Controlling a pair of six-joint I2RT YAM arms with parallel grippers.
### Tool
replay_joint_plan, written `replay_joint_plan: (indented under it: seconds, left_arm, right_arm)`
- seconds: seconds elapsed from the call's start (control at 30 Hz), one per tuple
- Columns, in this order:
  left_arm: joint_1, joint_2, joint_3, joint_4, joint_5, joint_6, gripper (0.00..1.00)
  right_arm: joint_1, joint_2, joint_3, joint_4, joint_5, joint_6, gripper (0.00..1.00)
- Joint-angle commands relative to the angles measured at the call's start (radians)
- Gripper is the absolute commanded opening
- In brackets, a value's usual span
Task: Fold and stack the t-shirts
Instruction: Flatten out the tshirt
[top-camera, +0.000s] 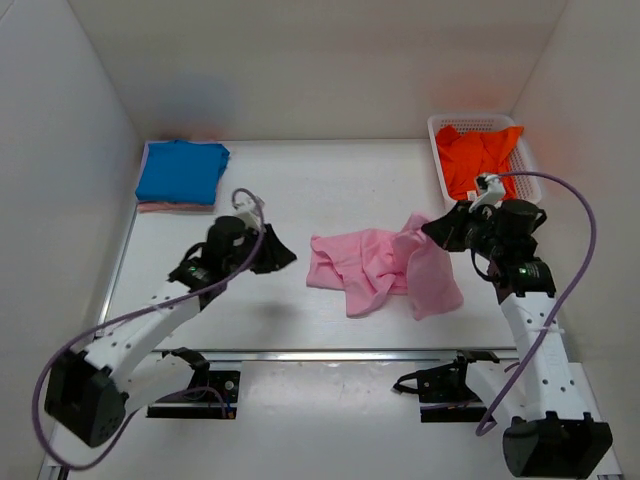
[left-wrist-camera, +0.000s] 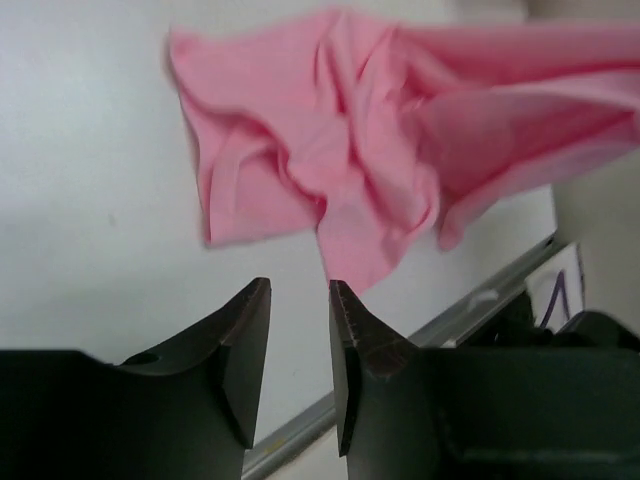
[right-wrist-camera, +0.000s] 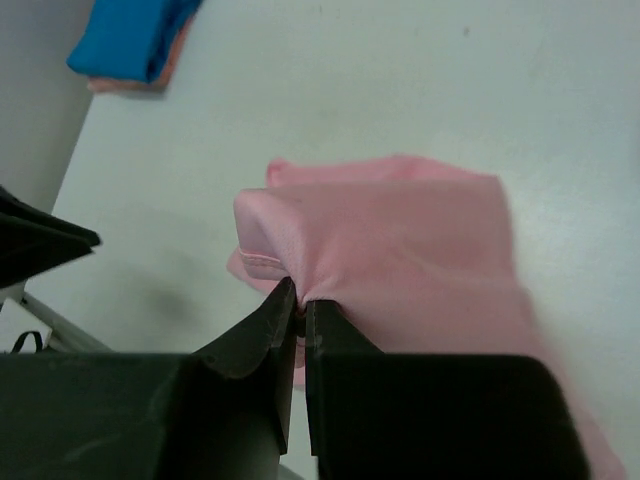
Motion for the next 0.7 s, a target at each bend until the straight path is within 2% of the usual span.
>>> replay_joint_plan:
  seconds: [0.0, 0.1, 0.2, 0.27, 0.3, 0.53, 0.67]
  left_arm:
    - [-0.104, 0.118, -0.074, 0.175, 0.068, -0.092, 0.42]
    - [-0.21, 0.258, -0.071, 0.242, 0.062, -0.135, 0.45]
    - [-0.264, 0.347, -0.037, 0.252, 0.032, -0.165, 0.48]
    - [-0.307, 0.439, -0.007, 0.253, 0.012, -0.174, 0.57]
    - [-0.328, 0.482, 0.003, 0.253, 0.019, -0.182, 0.59]
    - [-0.449, 0.71, 0.021, 0.453, 0.035, -0.306, 0.6]
    - [-0.494, 0.799, 0.093, 0.392, -0.037, -0.316, 0.62]
  right_arm:
    - [0.068, 0.02, -0.042, 0.053, 0.035, 0.019, 0.0]
    - [0.088, 0.026, -0.081, 0.076, 0.042, 0.037, 0.0]
    - [0.081, 0.013, -0.116, 0.103, 0.027, 0.052, 0.0]
    - [0.07, 0.01, -0.128, 0.103, 0.023, 0.059, 0.0]
    - [0.066, 0.005, -0.131, 0.105, 0.012, 0.056, 0.0]
    - [0.047, 0.008, -0.137, 0.097, -0.022, 0.049, 0.0]
    - [0.047, -0.001, -0.127, 0.096, -0.027, 0.046, 0.0]
